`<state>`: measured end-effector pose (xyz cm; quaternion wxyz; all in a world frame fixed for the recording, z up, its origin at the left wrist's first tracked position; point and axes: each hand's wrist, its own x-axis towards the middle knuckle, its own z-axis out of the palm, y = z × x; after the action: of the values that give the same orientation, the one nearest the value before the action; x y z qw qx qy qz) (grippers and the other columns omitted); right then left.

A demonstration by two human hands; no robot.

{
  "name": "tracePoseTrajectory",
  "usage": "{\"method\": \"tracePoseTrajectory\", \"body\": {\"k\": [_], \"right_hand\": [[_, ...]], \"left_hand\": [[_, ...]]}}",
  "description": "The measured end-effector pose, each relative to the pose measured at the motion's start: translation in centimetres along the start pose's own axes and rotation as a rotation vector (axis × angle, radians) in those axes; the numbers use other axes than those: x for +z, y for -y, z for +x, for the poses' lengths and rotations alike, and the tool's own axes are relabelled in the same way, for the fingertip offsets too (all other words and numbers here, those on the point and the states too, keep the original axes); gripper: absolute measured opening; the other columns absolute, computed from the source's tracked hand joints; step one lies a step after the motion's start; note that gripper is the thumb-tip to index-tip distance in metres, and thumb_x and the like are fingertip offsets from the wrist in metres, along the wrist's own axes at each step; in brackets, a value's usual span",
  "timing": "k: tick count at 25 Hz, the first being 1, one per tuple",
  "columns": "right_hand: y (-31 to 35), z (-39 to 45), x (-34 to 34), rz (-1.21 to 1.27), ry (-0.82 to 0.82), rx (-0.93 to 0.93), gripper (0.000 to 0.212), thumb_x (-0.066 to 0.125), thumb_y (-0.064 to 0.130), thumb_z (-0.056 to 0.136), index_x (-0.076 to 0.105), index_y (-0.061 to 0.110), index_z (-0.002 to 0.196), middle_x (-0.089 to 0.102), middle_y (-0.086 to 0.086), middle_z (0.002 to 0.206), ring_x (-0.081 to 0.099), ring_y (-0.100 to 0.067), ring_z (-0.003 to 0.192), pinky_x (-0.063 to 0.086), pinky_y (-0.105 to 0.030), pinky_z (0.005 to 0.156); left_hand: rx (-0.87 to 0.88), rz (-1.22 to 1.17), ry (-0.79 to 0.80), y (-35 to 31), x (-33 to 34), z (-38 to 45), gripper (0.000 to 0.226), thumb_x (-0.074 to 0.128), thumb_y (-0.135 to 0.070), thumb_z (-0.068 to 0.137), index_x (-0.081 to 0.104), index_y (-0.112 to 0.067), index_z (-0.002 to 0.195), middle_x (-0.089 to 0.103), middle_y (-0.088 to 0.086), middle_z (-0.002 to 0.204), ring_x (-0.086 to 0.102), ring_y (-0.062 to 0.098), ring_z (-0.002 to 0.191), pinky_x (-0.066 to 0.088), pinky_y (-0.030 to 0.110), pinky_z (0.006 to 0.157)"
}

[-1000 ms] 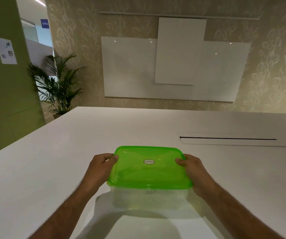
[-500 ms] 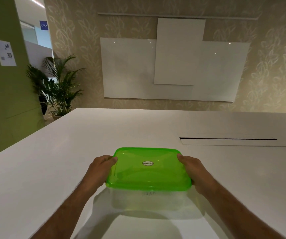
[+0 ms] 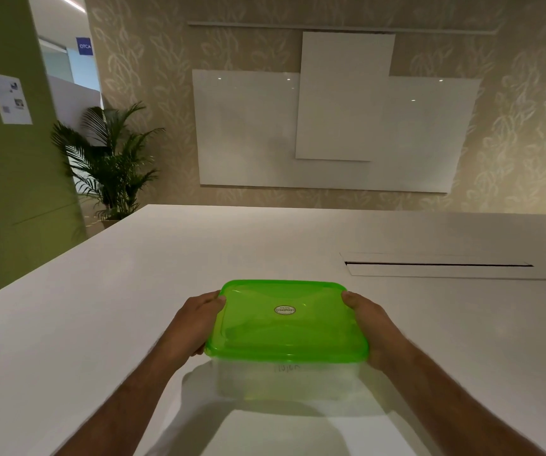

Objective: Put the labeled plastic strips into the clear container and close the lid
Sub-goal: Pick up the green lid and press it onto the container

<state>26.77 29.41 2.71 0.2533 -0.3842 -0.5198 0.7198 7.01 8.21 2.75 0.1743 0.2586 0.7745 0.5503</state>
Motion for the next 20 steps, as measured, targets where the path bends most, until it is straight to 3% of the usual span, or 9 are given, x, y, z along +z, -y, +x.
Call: {"method": "tracePoseTrajectory", "body": {"k": [3, 6, 8, 14, 17, 20], "right_hand": [[0.1, 0.1, 0.1, 0.003, 0.002, -0.032, 0.023, 0.047, 0.031, 0.098, 0.065, 0.021, 0.11, 0.07, -0.016, 0.11, 0.068, -0.036, 0.099, 0.051, -0.058, 0.093], [0.3, 0.1, 0.0, -0.018, -0.001, -0.036, 0.022, 0.045, 0.029, 0.099, 0.066, 0.024, 0.107, 0.069, -0.016, 0.112, 0.067, -0.037, 0.102, 0.05, -0.059, 0.094], [0.4, 0.2, 0.0, -0.036, -0.003, -0.027, 0.021, 0.045, 0.027, 0.099, 0.066, 0.023, 0.103, 0.069, -0.018, 0.111, 0.067, -0.038, 0.102, 0.05, -0.06, 0.093], [0.6, 0.7, 0.2, -0.072, -0.008, -0.021, 0.02, 0.046, 0.024, 0.099, 0.064, 0.018, 0.099, 0.067, -0.022, 0.112, 0.066, -0.04, 0.103, 0.05, -0.06, 0.094], [0.7, 0.8, 0.3, -0.069, -0.009, -0.033, 0.025, 0.046, 0.029, 0.1, 0.065, 0.014, 0.105, 0.069, -0.02, 0.107, 0.068, -0.037, 0.097, 0.054, -0.055, 0.088], [0.9, 1.1, 0.2, -0.074, -0.033, -0.04, 0.033, 0.05, 0.039, 0.098, 0.064, 0.011, 0.109, 0.071, -0.018, 0.104, 0.069, -0.034, 0.092, 0.056, -0.047, 0.082]], "left_hand": [[0.027, 0.148, -0.016, -0.3, -0.3, 0.3, 0.019, 0.05, -0.039, 0.097, 0.069, -0.036, 0.097, 0.063, 0.006, 0.065, 0.048, 0.016, 0.039, 0.033, 0.018, 0.037], [0.069, 0.207, -0.01, -0.5, -0.5, 1.0, 0.023, 0.051, -0.043, 0.088, 0.065, -0.026, 0.081, 0.068, 0.016, 0.08, 0.06, 0.028, 0.069, 0.046, 0.033, 0.062], [0.068, 0.173, 0.012, -0.5, -0.6, 1.3, 0.024, 0.051, -0.046, 0.079, 0.059, -0.023, 0.078, 0.056, 0.011, 0.073, 0.052, 0.022, 0.069, 0.039, 0.034, 0.068], [0.042, 0.136, 0.005, 0.2, -0.6, 2.6, 0.015, 0.057, -0.03, 0.094, 0.053, -0.021, 0.081, 0.044, 0.008, 0.073, 0.038, 0.019, 0.062, 0.026, 0.031, 0.057], [0.05, 0.122, 0.007, 0.2, -0.5, 2.6, 0.016, 0.057, -0.032, 0.091, 0.055, -0.021, 0.081, 0.048, 0.007, 0.075, 0.041, 0.019, 0.066, 0.03, 0.031, 0.062], [0.019, 0.153, -0.033, 0.3, -0.4, 3.0, 0.03, 0.059, -0.035, 0.087, 0.065, -0.008, 0.077, 0.056, 0.007, 0.07, 0.049, 0.022, 0.058, 0.038, 0.024, 0.053]]}}
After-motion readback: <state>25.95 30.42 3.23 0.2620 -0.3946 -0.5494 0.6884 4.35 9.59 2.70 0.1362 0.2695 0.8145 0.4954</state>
